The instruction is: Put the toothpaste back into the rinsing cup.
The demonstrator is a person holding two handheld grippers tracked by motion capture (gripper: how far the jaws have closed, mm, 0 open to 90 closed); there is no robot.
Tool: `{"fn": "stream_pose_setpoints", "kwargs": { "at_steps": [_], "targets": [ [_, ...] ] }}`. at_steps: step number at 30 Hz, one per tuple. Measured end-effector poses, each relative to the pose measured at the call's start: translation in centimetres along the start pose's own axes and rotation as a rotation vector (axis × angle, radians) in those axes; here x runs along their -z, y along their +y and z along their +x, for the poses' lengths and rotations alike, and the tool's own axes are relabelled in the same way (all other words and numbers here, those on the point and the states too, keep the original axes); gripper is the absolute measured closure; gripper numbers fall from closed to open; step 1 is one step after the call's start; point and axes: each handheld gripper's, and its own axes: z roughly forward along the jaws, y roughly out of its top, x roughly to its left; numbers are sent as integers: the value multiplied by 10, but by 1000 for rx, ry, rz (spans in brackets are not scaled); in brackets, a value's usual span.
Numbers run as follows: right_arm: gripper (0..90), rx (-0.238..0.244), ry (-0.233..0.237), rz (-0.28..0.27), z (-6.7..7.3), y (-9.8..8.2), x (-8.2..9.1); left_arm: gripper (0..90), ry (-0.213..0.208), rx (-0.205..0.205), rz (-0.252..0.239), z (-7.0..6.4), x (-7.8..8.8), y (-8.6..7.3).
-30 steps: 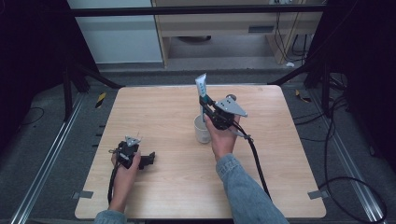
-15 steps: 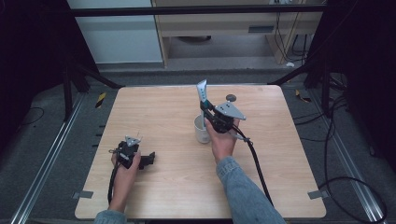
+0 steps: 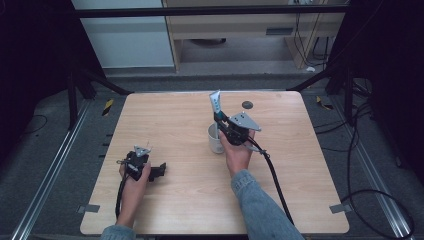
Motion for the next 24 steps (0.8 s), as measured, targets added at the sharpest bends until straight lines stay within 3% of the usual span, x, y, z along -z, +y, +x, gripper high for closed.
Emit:
{"fn": "stream_pose_setpoints", "kwargs": {
  "at_steps": [24],
  "targets": [
    [766,3,-4,68,-5,-20,-1,0,-1,-1,0,0,0,0]
  ]
}}
